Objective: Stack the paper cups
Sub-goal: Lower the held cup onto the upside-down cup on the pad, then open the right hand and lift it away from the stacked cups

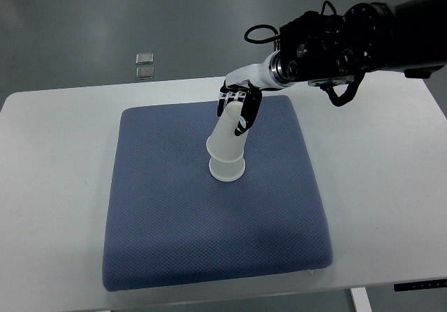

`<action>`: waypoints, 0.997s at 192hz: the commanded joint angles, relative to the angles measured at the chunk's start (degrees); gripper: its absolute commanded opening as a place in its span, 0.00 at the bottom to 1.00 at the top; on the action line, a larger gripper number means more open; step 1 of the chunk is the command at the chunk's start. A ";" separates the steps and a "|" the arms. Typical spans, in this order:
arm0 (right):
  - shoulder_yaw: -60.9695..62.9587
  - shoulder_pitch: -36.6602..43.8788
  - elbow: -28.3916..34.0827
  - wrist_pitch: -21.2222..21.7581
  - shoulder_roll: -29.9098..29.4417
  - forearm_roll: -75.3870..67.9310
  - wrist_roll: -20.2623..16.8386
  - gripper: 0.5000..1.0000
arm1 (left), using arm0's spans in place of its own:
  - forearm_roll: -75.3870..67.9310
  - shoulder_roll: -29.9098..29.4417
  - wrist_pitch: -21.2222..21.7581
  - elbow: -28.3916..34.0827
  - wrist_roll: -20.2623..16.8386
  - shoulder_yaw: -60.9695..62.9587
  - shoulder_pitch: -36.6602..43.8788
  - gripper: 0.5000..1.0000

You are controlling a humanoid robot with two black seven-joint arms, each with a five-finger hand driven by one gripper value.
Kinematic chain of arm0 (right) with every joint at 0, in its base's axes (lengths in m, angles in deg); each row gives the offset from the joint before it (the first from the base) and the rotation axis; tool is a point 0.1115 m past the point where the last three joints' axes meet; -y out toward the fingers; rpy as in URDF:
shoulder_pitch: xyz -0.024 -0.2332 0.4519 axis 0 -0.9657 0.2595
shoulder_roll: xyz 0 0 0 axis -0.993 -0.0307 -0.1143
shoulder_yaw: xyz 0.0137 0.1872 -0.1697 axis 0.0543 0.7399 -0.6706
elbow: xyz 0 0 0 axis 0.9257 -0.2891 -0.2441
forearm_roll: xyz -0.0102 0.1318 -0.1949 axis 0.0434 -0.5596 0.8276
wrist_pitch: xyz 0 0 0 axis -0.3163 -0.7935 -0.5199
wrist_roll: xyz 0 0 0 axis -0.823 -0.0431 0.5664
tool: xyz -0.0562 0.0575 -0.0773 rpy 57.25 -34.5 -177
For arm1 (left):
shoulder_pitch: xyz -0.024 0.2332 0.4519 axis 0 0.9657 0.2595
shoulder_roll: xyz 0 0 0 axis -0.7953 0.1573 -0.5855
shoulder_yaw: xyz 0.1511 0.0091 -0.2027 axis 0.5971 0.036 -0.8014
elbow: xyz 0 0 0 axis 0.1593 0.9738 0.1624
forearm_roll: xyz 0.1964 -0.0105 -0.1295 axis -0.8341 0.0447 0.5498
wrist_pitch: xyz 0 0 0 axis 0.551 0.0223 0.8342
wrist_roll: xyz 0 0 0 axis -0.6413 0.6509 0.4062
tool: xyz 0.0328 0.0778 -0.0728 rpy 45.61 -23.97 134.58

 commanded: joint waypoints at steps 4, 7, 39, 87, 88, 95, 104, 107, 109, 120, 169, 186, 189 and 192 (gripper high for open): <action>0.18 -1.01 -0.75 -0.05 0.00 -0.09 0.00 0.61 | 0.00 0.00 -0.01 0.00 0.00 -0.08 0.00 1.00; 0.18 -1.10 -0.84 -0.05 0.00 -0.09 0.00 0.62 | 0.00 0.00 -0.01 0.00 0.00 -0.08 0.00 1.00; 0.62 -2.77 -1.89 -1.36 0.00 -0.17 0.09 0.67 | 0.00 0.00 -0.01 0.00 0.00 -0.08 0.00 1.00; 1.50 -1.63 -2.15 -0.40 0.00 -0.53 0.26 0.79 | 0.00 0.00 -0.01 0.00 0.00 0.00 0.00 1.00; 1.50 -1.63 -2.15 -0.40 0.00 -0.53 0.26 0.79 | 0.00 0.00 -0.01 0.00 0.00 0.00 0.00 1.00; 2.64 -1.54 -2.15 -0.22 0.00 -0.53 0.26 0.80 | 0.00 0.00 -0.01 0.00 0.00 0.00 0.09 1.00; 3.43 -1.54 -2.15 0.04 0.00 -0.53 0.26 0.80 | 0.00 0.00 -0.01 0.00 0.00 0.00 0.00 1.00; 3.52 -1.54 -2.15 0.13 0.00 -0.61 0.26 0.80 | 0.00 0.00 -0.01 0.00 0.00 0.00 0.00 1.00; 3.61 -1.54 -2.15 0.22 0.00 -0.61 0.26 0.80 | 0.00 0.00 -0.01 0.00 0.00 0.00 0.00 1.00; 3.87 -1.10 -2.24 0.39 0.00 -0.79 0.35 0.81 | 0.00 0.00 -0.01 0.00 0.00 0.00 0.00 1.00; 9.76 -4.17 -6.55 -0.49 2.98 -1.05 1.49 0.81 | 0.00 0.00 -0.01 0.00 0.00 -0.08 0.09 1.00; 15.65 -7.87 -9.27 -0.66 8.96 -1.67 1.85 0.81 | 0.00 0.00 -0.01 0.08 0.00 0.00 0.09 1.00; 16.44 -8.22 -9.63 -0.66 9.58 -2.11 1.93 0.81 | 0.00 0.00 -0.01 0.00 0.00 0.00 0.09 1.00; 17.84 -9.27 -10.33 -0.75 10.72 -2.98 2.02 0.81 | 0.00 0.00 -0.01 0.00 0.00 0.00 0.00 1.00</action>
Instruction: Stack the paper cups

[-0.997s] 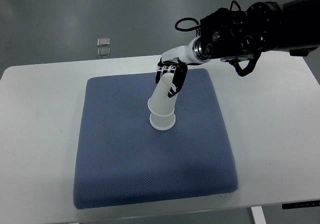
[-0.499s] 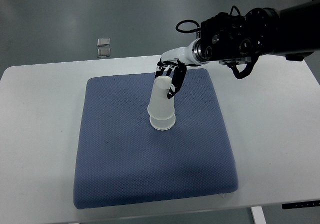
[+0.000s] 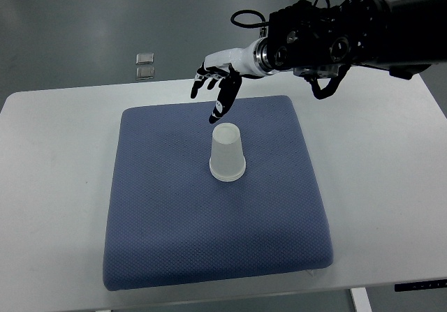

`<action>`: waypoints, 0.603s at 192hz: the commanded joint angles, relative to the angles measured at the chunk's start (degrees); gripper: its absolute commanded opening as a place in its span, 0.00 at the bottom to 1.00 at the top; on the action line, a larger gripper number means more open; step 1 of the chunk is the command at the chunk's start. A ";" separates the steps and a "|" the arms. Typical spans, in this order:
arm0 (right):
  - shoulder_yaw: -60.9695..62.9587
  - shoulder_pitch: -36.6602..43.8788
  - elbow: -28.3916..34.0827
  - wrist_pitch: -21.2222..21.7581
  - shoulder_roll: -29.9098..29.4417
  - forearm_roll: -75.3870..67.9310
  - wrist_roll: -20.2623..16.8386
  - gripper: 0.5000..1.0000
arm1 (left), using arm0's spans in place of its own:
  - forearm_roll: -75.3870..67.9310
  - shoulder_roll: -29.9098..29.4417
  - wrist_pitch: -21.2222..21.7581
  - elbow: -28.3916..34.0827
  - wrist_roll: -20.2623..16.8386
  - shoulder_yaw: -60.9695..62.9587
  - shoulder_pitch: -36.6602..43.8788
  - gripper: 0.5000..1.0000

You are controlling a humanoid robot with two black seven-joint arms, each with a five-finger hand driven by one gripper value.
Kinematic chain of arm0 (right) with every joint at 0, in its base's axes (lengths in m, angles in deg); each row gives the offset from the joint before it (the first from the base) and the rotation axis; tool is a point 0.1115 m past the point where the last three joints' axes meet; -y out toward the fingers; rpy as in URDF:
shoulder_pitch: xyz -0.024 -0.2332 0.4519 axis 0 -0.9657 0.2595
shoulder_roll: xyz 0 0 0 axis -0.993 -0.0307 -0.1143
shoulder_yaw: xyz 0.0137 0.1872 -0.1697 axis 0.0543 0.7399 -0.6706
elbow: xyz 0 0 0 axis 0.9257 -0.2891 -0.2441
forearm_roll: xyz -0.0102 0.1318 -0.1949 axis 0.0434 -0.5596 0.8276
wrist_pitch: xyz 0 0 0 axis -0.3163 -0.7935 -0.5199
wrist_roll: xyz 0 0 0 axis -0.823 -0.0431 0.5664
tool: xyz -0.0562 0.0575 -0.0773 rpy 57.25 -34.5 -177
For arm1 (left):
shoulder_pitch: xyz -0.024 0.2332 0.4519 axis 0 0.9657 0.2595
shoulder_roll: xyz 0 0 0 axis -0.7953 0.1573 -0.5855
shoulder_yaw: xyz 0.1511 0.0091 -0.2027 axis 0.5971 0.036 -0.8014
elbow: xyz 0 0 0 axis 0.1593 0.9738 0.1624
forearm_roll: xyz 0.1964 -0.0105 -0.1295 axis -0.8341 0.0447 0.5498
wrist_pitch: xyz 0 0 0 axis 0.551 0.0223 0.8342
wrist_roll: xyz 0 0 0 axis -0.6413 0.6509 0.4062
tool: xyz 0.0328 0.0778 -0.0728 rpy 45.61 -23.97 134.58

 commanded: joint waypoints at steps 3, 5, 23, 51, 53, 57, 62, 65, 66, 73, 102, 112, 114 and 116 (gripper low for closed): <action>7.08 -4.58 -3.39 -0.35 6.21 -2.23 0.56 0.81 | 0.00 0.00 0.00 -0.01 0.00 0.00 0.00 1.00; 7.78 -5.19 -3.74 -0.44 6.65 -2.85 0.65 0.81 | 0.00 0.00 0.00 -0.01 0.00 0.00 0.00 1.00; 13.05 -11.60 -8.13 -3.42 9.37 -7.24 1.96 0.81 | 0.00 0.00 0.00 -0.10 0.00 0.00 0.00 1.00; 27.19 -22.41 -13.32 -6.67 11.31 -10.67 4.69 0.81 | 0.00 0.00 0.00 -0.28 0.00 0.09 -0.09 1.00; 28.60 -23.38 -13.58 -6.94 11.40 -10.75 4.78 0.81 | 0.00 0.00 0.00 -0.28 0.00 0.09 -0.09 1.00; 31.58 -25.14 -13.93 -7.29 11.57 -10.93 4.87 0.81 | 0.00 0.00 0.00 -0.28 0.00 0.09 -0.09 1.00; 34.76 -26.90 -14.29 -7.73 11.66 -11.02 4.95 0.81 | 0.00 0.00 0.00 -0.28 0.00 0.09 0.00 1.00; 37.74 -28.74 -14.72 -8.17 11.84 -11.02 4.95 0.81 | 0.00 0.00 0.00 -0.19 0.00 0.09 0.00 1.00; 37.75 -28.75 -14.73 -8.17 11.84 -11.02 4.95 0.81 | 0.00 0.00 0.00 -0.19 0.00 0.09 0.00 1.00; 42.06 -31.30 -15.25 -8.70 11.84 -11.02 4.95 0.81 | 0.00 0.00 0.00 -0.19 0.00 0.09 0.00 1.00; 59.11 -42.55 -19.21 -8.96 10.61 -11.02 5.75 0.81 | 0.00 0.00 0.00 -0.01 0.00 0.00 0.00 1.00; 63.77 -46.15 -20.44 -8.70 9.82 -10.93 6.27 0.81 | 0.00 0.00 0.00 -0.01 0.00 0.00 -0.09 1.00; 64.65 -46.68 -20.61 -8.61 9.64 -10.93 6.45 0.81 | 0.00 0.00 0.00 -0.10 0.00 0.00 -0.09 1.00; 65.53 -47.29 -20.79 -8.52 9.46 -10.93 6.62 0.81 | 0.00 0.00 0.00 -0.01 0.00 0.00 -0.09 1.00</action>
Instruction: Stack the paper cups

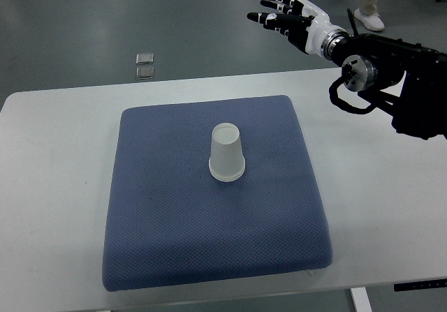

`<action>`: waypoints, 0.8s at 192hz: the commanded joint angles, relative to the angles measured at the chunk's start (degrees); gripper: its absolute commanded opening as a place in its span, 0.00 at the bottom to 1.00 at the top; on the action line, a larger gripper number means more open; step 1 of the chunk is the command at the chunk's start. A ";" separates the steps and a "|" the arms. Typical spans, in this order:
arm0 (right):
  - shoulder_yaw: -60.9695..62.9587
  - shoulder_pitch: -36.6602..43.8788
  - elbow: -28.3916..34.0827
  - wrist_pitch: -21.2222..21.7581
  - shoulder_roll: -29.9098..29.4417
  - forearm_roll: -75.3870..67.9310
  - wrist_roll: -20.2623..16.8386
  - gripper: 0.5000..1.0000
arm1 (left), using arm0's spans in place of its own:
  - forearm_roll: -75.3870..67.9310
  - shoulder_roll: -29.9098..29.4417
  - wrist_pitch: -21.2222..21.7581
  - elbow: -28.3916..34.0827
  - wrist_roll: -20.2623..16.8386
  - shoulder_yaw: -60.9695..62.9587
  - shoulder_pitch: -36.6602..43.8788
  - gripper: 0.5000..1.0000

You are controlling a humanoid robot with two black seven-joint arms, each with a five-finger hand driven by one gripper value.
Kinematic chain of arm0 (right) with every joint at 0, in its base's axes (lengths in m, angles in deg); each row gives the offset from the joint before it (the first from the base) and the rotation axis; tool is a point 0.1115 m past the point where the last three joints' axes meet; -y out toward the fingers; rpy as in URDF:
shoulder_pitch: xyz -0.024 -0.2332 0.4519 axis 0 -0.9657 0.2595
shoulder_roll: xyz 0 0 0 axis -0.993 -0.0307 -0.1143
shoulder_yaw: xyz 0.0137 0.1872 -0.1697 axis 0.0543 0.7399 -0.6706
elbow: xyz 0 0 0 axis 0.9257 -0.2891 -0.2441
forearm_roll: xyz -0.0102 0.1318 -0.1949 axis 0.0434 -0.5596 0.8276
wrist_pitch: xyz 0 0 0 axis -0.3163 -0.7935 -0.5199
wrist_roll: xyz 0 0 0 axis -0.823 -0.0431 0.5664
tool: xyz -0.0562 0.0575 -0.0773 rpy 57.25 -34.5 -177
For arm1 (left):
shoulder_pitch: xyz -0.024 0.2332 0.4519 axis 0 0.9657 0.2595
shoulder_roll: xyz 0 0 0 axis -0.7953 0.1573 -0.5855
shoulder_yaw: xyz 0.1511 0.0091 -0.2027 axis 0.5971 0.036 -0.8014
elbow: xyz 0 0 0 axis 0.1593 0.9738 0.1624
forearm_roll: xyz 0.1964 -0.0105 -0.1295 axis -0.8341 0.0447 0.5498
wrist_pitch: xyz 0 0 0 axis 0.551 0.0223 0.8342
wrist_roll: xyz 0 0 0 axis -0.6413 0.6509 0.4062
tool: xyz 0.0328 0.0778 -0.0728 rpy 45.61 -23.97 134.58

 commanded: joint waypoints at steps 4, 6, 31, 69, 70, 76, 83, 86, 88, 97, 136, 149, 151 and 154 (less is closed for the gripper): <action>10.18 -6.99 -2.33 0.75 -1.69 0.09 1.50 0.81 | 0.00 0.00 0.00 -0.05 0.00 -0.04 -0.01 1.00; 11.14 -7.43 -2.50 0.92 -1.95 0.18 1.76 0.81 | 0.00 0.00 0.00 -0.05 0.00 -0.04 -0.01 1.00; 19.58 -12.18 -5.40 4.35 -4.33 0.18 4.84 0.83 | 0.00 0.00 0.00 -0.14 0.00 0.05 -0.01 1.00; 21.25 -15.52 -9.97 10.76 -7.31 0.53 6.15 0.83 | 0.00 0.00 0.00 -0.05 0.00 0.05 -0.01 1.00; 21.25 -15.52 -9.97 10.77 -7.31 0.53 6.16 0.83 | 0.00 0.00 0.00 -0.05 0.00 0.05 -0.01 1.00; 21.25 -15.96 -10.50 11.38 -7.58 0.97 6.77 0.83 | 0.00 0.00 0.00 -0.05 0.00 0.05 -0.01 1.00; 21.25 -16.40 -10.94 11.82 -7.67 1.05 7.12 0.83 | 0.00 0.00 0.00 -0.05 0.00 0.05 -0.01 1.00; 21.16 -16.57 -11.11 12.00 -7.75 1.05 7.30 0.83 | 0.00 0.00 0.00 -0.05 0.00 0.05 -0.01 1.00; 21.08 -16.66 -11.20 12.00 -7.84 1.14 7.30 0.83 | 0.00 0.00 0.00 -0.05 0.00 0.05 -0.01 1.00; 20.55 -16.92 -11.47 12.08 -8.55 1.14 7.30 0.83 | 0.00 0.00 0.00 -0.05 0.00 0.05 -0.01 1.00; 19.93 -18.15 -12.61 12.17 -10.48 1.41 7.39 0.83 | 0.00 0.00 0.00 -0.23 0.00 0.05 -0.01 1.00; 19.93 -18.42 -13.22 12.17 -10.83 2.37 7.39 0.83 | 0.00 0.00 0.00 -0.23 0.00 0.05 -0.01 1.00; 20.02 -18.42 -13.31 12.17 -10.83 2.55 7.39 0.83 | 0.00 0.00 0.00 -0.23 0.00 0.05 -0.01 1.00; 20.02 -18.51 -13.31 12.17 -10.83 2.72 7.39 0.83 | 0.00 0.00 0.00 -0.14 0.00 0.05 -0.01 1.00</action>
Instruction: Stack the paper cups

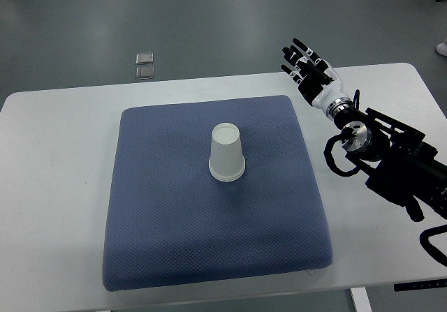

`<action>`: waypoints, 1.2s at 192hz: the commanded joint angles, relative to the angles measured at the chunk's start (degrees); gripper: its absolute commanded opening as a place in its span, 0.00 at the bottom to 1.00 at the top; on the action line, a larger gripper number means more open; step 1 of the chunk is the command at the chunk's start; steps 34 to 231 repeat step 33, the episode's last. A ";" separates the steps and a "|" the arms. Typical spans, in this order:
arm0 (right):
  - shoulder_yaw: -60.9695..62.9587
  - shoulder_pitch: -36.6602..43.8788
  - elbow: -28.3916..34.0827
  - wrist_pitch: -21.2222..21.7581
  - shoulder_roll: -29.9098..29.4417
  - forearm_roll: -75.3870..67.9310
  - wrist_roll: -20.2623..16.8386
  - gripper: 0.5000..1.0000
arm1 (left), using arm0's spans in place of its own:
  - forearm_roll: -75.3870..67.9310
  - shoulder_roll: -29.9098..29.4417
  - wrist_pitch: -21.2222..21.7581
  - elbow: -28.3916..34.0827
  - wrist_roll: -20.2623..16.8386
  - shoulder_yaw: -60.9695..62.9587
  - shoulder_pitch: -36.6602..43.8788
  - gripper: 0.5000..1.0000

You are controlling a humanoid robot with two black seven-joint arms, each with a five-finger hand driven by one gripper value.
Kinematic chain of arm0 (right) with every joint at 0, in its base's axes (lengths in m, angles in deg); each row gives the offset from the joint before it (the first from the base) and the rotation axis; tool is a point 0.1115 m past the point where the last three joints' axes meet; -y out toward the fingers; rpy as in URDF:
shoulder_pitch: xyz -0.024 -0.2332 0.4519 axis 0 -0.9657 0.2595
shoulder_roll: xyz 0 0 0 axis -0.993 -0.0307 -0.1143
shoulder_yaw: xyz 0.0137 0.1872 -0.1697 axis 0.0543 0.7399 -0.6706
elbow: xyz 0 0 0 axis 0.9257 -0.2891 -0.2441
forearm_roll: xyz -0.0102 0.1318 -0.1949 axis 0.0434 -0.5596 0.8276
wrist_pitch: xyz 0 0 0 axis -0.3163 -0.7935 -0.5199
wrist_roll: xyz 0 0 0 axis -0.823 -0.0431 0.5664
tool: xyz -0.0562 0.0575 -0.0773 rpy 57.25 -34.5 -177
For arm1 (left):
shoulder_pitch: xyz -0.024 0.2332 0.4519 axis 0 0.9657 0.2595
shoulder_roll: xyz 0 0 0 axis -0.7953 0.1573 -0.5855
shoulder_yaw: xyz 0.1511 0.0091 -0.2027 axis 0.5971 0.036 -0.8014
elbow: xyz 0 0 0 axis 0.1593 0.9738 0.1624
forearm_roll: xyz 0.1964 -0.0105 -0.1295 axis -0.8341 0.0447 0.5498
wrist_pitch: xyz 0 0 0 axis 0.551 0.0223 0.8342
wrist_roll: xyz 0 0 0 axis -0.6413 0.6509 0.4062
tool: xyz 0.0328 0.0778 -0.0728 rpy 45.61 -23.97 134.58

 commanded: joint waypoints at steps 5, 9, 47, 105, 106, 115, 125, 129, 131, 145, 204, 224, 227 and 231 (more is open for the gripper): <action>0.02 -0.46 -0.73 0.01 -0.72 1.86 0.00 0.83 | 0.00 0.00 0.00 0.08 0.00 0.01 -0.01 1.00; 0.02 -0.55 -0.82 0.01 -0.99 2.21 0.00 0.83 | 0.00 0.00 0.00 0.08 0.00 0.01 -0.01 1.00; 0.02 -0.63 -0.99 0.01 -1.43 3.09 0.00 0.83 | 0.00 0.00 0.00 -0.01 0.00 0.01 -0.01 1.00; 0.02 -0.63 -0.99 0.01 -1.43 3.09 0.00 0.83 | 0.00 0.00 0.00 -0.01 0.00 0.01 -0.01 1.00; 0.02 -0.63 -0.99 0.01 -1.43 3.09 0.00 0.83 | 0.00 0.00 0.00 -0.01 0.00 0.01 -0.01 1.00; 0.02 -0.63 -0.99 0.01 -1.43 3.09 0.00 0.83 | 0.00 0.00 0.00 -0.01 0.00 0.01 -0.01 1.00; 0.02 -0.63 -0.99 0.01 -1.43 3.09 0.00 0.83 | 0.00 0.00 0.00 -0.01 0.00 0.01 -0.01 1.00; 0.02 -0.63 -0.99 0.01 -1.43 3.09 0.00 0.83 | 0.00 0.00 0.00 -0.01 0.00 0.01 -0.01 1.00; 0.02 -0.63 -0.99 0.01 -1.43 3.09 0.00 0.83 | 0.00 0.00 0.00 -0.01 0.00 0.01 -0.01 1.00; 0.02 -0.63 -0.99 0.01 -1.43 3.09 0.00 0.83 | 0.00 0.00 0.00 -0.01 0.00 0.01 -0.01 1.00; 0.02 -0.63 -0.99 0.01 -1.43 3.09 0.00 0.83 | 0.00 0.00 0.00 -0.01 0.00 0.01 -0.01 1.00; 0.02 -0.63 -0.99 0.01 -1.43 3.09 0.00 0.83 | 0.00 0.00 0.00 -0.01 0.00 0.01 -0.01 1.00; 0.02 -0.63 -0.99 0.01 -1.43 3.09 0.00 0.83 | 0.00 0.00 0.00 -0.01 0.00 0.01 -0.01 1.00; 0.02 -0.63 -0.99 0.01 -1.43 3.09 0.00 0.83 | 0.00 0.00 0.00 -0.01 0.00 0.01 -0.01 1.00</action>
